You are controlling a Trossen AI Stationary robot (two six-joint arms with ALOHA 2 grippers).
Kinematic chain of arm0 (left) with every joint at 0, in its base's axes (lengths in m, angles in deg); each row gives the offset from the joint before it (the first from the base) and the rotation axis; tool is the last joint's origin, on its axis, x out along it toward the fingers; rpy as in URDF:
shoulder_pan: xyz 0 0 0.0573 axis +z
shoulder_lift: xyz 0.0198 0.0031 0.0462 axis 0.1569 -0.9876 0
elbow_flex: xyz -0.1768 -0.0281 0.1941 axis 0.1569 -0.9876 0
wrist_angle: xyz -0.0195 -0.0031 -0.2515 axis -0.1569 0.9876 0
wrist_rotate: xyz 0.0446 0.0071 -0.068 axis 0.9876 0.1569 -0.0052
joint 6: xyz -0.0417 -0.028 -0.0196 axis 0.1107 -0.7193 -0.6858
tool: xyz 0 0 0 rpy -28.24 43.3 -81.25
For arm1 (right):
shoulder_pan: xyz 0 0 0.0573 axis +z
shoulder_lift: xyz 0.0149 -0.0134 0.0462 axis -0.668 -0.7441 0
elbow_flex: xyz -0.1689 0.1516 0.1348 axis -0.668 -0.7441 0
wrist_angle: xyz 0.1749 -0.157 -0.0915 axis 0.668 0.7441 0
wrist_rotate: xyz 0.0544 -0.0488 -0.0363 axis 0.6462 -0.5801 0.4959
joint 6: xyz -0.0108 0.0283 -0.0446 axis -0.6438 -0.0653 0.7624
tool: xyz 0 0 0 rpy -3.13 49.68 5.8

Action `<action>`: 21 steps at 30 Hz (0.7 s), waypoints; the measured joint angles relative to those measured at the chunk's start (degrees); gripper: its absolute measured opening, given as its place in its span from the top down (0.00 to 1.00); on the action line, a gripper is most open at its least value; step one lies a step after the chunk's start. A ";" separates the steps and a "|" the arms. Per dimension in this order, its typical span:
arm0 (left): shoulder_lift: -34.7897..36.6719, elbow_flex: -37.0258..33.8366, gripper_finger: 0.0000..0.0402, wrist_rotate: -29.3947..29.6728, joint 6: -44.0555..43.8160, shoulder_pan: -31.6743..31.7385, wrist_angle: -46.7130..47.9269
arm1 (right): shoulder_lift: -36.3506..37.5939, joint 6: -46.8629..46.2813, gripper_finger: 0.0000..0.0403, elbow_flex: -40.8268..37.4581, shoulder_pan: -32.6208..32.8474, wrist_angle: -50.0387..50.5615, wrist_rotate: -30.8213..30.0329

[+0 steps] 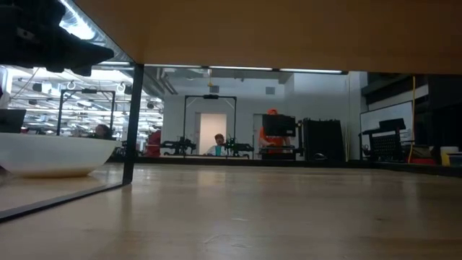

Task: Pick and place cans onto a shelf
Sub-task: Return to Home Position

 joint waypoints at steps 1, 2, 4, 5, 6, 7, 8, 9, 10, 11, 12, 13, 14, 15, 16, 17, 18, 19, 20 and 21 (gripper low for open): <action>0.00 0.00 0.99 -0.01 -0.02 0.00 0.00 | 0.00 0.02 0.90 0.00 0.00 -0.08 0.02; 0.00 0.00 0.99 -0.04 -0.02 0.00 0.01 | 0.00 0.02 0.90 0.00 0.00 -0.09 0.04; 0.00 0.00 1.00 -0.08 -0.02 0.00 0.02 | 0.00 0.02 0.90 0.00 0.00 -0.10 0.05; 0.00 0.00 1.00 -0.09 -0.02 0.00 0.02 | 0.00 0.02 0.90 0.00 0.00 -0.11 0.07; 0.00 0.00 0.99 -0.09 -0.02 0.00 0.02 | 0.00 0.02 0.90 0.00 0.00 -0.11 0.07; 0.00 0.00 0.99 -0.11 -0.02 0.00 0.04 | 0.00 0.02 0.90 0.00 0.00 -0.11 0.07; 0.00 0.00 0.99 -0.11 -0.02 0.00 0.04 | 0.00 0.02 0.90 0.00 0.00 -0.11 0.09; 0.00 0.00 0.98 -0.14 0.04 0.00 0.04 | 0.00 0.00 0.90 0.00 0.00 -0.11 0.11; 0.00 0.00 0.98 -0.15 0.25 0.00 0.07 | 0.00 0.00 0.90 0.00 0.00 -0.11 0.11; 0.00 0.00 0.97 -0.15 0.31 0.00 0.07 | 0.00 0.01 0.90 0.00 0.00 -0.11 0.13; 0.00 0.00 0.97 -0.15 0.31 0.00 0.07 | 0.00 0.00 0.90 0.02 0.00 -0.11 0.15; 0.00 0.00 0.97 -0.15 0.31 0.00 0.07 | 0.00 0.01 0.90 0.02 0.00 -0.11 0.22; 0.00 0.00 0.97 -0.17 0.34 0.00 0.07 | 0.00 0.00 0.90 0.02 0.00 -0.11 0.26; 0.00 0.00 0.97 -0.17 0.42 0.00 0.07 | 0.00 0.00 0.90 0.02 0.00 -0.12 0.26; 0.00 0.00 0.97 -0.17 0.46 0.00 0.07 | 0.00 0.00 0.90 0.02 0.00 -0.13 0.28; 0.00 0.00 0.98 -0.18 0.48 0.00 0.09 | 0.00 0.00 0.90 0.02 -0.01 -0.13 0.28; 0.00 0.00 0.98 -0.19 0.47 0.00 0.09 | 0.00 0.00 0.90 0.02 -0.02 -0.13 0.28; 0.00 0.00 0.99 -0.19 0.46 0.00 0.09 | 0.00 0.00 0.90 0.02 0.00 -0.13 0.28; 0.00 0.00 0.99 -0.19 0.46 0.00 0.09 | 0.00 0.00 0.90 0.02 0.00 -0.13 0.28; 0.00 0.00 0.99 -0.19 0.48 0.00 0.09 | 0.00 0.00 0.90 0.02 -0.01 -0.14 0.28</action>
